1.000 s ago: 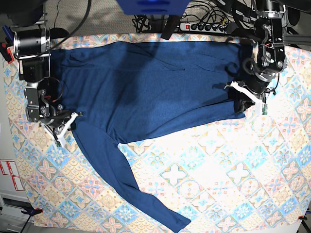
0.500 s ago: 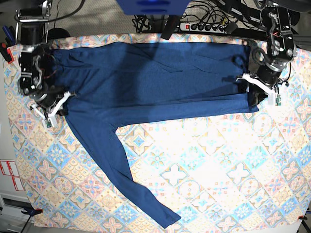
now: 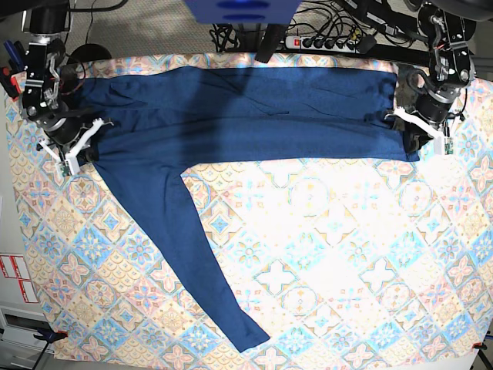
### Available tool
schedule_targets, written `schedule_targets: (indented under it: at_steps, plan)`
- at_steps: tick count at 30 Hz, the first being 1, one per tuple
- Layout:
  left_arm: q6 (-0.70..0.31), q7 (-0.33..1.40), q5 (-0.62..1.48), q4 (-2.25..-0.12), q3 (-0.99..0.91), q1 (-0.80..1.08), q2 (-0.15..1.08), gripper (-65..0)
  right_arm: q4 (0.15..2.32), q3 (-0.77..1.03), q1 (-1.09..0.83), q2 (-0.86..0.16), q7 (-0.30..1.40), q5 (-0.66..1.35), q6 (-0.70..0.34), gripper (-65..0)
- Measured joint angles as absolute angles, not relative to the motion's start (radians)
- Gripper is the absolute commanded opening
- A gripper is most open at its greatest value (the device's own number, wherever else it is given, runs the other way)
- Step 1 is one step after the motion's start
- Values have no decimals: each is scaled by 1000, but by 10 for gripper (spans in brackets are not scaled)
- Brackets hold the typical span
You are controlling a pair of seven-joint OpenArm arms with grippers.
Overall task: Fold the T-shirt properly
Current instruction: 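Fold the lower body half over onto the collar half with both grippers, then open both grippers and move the right gripper to the hanging sleeve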
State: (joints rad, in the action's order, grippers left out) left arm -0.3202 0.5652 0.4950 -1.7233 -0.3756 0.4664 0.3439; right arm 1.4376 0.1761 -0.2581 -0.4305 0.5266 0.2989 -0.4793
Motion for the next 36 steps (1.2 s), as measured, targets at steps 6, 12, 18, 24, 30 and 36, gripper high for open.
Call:
schedule_targets:
  at_steps: [6,12,18,24,30,36]
  plan:
    - [-326,558,493,-1630,-373,462,344,-650,1438,183,-297,-432,528,295,-475,-649]
    - [-328,561,494,-1552,-367,437,343,-650,1440,183,-326,-433,524,298,-474,-650]
    - [-321,558,433,-1496,-337,418,344,-605,1440,178,-324,-433,525,296,-475,-647]
    - [-321,556,438,-1490,-286,408,344,-436,1440,180,-326,-432,527,295,-474,-623]
    - [-318,559,442,-1521,-285,430,344,-312,1440,238,-325,-422,525,295,-473,-524]
    - [-318,558,518,-1568,-368,424,327,-288,1440,326,-322,-377,528,292,-474,-511]
